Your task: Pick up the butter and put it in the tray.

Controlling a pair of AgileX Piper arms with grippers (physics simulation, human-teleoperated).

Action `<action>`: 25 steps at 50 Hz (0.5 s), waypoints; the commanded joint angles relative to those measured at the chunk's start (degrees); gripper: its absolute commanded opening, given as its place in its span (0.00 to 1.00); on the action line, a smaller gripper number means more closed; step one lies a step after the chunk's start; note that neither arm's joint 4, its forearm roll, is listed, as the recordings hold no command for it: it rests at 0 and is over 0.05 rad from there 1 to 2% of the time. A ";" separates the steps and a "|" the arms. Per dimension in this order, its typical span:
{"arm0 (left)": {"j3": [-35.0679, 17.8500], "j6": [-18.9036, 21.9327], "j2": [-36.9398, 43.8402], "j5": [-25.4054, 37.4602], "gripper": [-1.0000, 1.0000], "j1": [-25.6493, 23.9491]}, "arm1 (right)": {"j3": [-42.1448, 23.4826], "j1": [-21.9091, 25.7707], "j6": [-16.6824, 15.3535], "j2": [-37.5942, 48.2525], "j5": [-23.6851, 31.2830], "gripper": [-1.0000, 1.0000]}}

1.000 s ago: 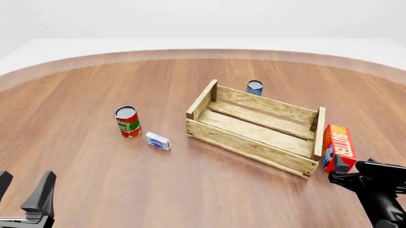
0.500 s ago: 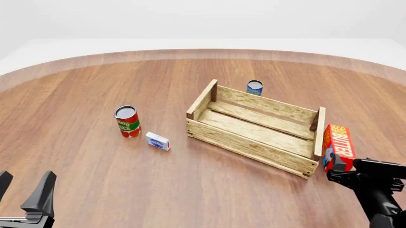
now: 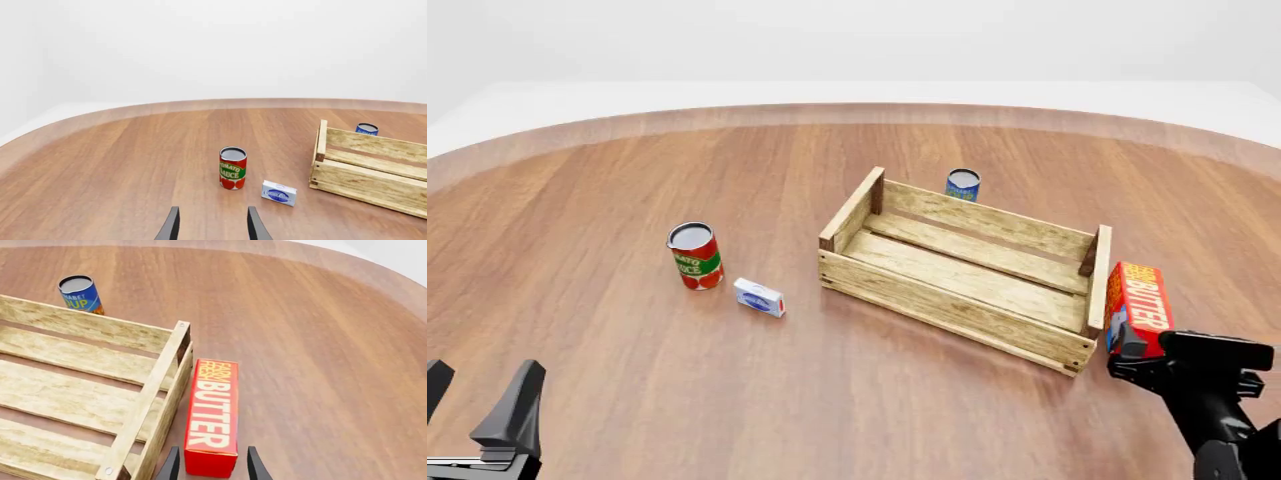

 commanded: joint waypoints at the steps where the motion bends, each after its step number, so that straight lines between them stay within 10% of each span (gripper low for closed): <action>1: 0.00 0.00 0.00 0.00 1.00 0.00 | -1.20 0.14 -0.27 2.32 -0.34 1.00; 25: 0.00 0.00 0.00 0.00 1.00 0.00 | -2.83 -0.09 -0.63 5.17 -0.67 1.00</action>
